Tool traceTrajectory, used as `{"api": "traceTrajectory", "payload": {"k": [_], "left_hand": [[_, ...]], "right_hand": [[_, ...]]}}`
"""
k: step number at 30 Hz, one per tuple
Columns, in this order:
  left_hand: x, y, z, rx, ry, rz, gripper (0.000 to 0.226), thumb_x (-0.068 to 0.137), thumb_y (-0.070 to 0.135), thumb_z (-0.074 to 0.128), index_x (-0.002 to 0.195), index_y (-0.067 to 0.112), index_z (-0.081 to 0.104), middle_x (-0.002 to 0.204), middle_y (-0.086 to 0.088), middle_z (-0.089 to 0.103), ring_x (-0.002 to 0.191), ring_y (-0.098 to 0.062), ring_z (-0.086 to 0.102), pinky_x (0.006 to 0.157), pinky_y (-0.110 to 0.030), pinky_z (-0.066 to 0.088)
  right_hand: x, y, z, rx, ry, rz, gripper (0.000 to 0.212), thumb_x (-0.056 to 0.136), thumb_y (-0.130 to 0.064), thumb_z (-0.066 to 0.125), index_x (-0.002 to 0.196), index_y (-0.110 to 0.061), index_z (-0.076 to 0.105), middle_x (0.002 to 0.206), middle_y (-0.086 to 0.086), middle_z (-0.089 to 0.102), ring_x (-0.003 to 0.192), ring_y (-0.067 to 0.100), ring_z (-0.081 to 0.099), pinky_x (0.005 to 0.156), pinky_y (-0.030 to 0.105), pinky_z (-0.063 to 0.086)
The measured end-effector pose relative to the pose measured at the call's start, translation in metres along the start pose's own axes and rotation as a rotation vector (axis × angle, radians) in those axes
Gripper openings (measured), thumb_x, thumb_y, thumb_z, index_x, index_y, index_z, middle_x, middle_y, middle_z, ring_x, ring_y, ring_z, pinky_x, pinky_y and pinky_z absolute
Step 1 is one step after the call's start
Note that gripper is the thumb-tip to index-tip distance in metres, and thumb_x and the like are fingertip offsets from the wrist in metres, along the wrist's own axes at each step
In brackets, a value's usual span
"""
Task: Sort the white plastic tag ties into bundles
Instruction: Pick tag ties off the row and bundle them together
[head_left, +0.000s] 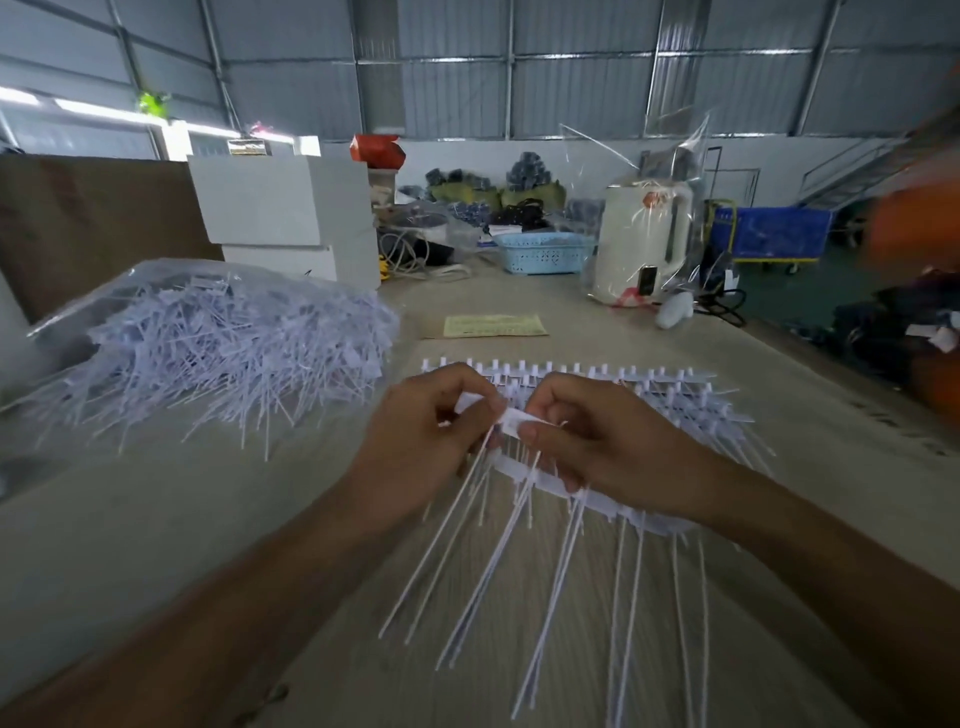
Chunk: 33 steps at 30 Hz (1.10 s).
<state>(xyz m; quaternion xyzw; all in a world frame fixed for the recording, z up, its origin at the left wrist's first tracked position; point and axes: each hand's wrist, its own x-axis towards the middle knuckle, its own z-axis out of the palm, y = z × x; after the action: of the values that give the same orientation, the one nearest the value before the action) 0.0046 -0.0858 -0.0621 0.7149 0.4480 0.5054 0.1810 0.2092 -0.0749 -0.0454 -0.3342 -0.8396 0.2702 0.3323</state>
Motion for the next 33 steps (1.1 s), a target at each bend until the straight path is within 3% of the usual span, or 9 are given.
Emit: {"api": "traceTrajectory", "payload": {"k": [2,6,10,16,19,21,24,29,33], "left_hand": [[-0.002,0.003,0.0,-0.152,0.001,-0.097,0.017,0.094,0.011,0.066,0.078,0.018,0.07,0.062,-0.005,0.069,0.047,-0.018,0.057,0.047,-0.027,0.045],[-0.003,0.008,-0.003,-0.355,0.013,-0.244,0.02,0.09,0.001,0.066,0.073,0.008,0.072,0.056,-0.011,0.064,0.042,-0.016,0.048,0.041,-0.021,0.036],[-0.001,0.01,-0.01,-0.402,-0.018,-0.375,0.024,0.087,-0.001,0.065,0.067,0.01,0.074,0.055,-0.013,0.06,0.045,-0.019,0.048,0.042,-0.018,0.034],[-0.002,0.007,-0.007,-0.388,-0.045,-0.501,0.02,0.085,-0.002,0.066,0.066,0.003,0.068,0.051,-0.012,0.055,0.041,-0.017,0.04,0.038,-0.017,0.027],[-0.003,0.006,-0.008,-0.369,-0.061,-0.48,0.017,0.089,0.011,0.07,0.073,0.014,0.074,0.061,-0.009,0.063,0.051,-0.017,0.052,0.045,-0.021,0.037],[-0.004,0.008,-0.006,-0.482,-0.092,-0.511,0.006,0.088,0.025,0.074,0.087,0.019,0.074,0.071,-0.007,0.068,0.057,-0.016,0.058,0.045,-0.023,0.041],[-0.007,0.012,0.0,-0.606,-0.211,-0.599,0.028,0.084,0.041,0.076,0.093,0.015,0.071,0.078,-0.011,0.069,0.057,-0.018,0.06,0.045,-0.025,0.043],[-0.012,0.017,0.001,-0.522,-0.228,-0.534,0.028,0.096,0.034,0.063,0.08,0.015,0.075,0.061,-0.005,0.057,0.045,-0.013,0.047,0.042,-0.02,0.035],[-0.009,0.014,0.003,-0.292,-0.128,-0.335,0.035,0.102,0.031,0.054,0.077,0.011,0.069,0.046,0.01,0.047,0.037,-0.004,0.038,0.04,-0.014,0.031]], "right_hand": [[0.0,-0.001,0.003,-0.074,0.029,-0.046,0.014,0.098,-0.023,0.062,0.086,-0.016,0.058,0.066,-0.008,0.063,0.057,0.01,0.058,0.059,0.033,0.048],[0.0,-0.006,0.008,-0.194,0.048,-0.103,0.014,0.099,-0.027,0.06,0.088,-0.018,0.057,0.07,0.001,0.063,0.062,0.023,0.059,0.063,0.047,0.049],[-0.003,-0.01,0.013,-0.343,0.095,-0.205,0.016,0.1,-0.028,0.059,0.086,-0.022,0.052,0.057,-0.01,0.048,0.052,0.012,0.047,0.052,0.035,0.037],[-0.007,-0.012,0.026,-0.674,0.05,-0.286,0.013,0.101,-0.024,0.052,0.092,-0.026,0.042,0.072,-0.01,0.041,0.053,0.014,0.043,0.05,0.031,0.031],[-0.005,-0.006,0.022,-0.536,0.106,-0.208,0.016,0.101,-0.028,0.054,0.089,-0.024,0.046,0.061,-0.013,0.043,0.05,0.008,0.045,0.047,0.023,0.029],[-0.002,-0.002,0.017,-0.491,0.152,-0.188,0.014,0.102,-0.03,0.054,0.09,-0.023,0.05,0.059,-0.014,0.045,0.054,0.007,0.048,0.047,0.02,0.029],[0.0,0.002,0.016,-0.44,0.204,-0.177,0.015,0.101,-0.03,0.054,0.092,-0.018,0.054,0.064,-0.007,0.055,0.053,0.01,0.051,0.05,0.029,0.037],[0.002,0.003,0.016,-0.385,0.214,-0.101,0.016,0.1,-0.032,0.055,0.091,-0.019,0.053,0.063,-0.004,0.055,0.053,0.009,0.051,0.046,0.022,0.03],[0.003,0.0,0.013,-0.167,0.096,-0.006,0.012,0.103,-0.028,0.052,0.093,-0.021,0.054,0.07,0.001,0.068,0.05,0.009,0.056,0.05,0.03,0.046]]}}
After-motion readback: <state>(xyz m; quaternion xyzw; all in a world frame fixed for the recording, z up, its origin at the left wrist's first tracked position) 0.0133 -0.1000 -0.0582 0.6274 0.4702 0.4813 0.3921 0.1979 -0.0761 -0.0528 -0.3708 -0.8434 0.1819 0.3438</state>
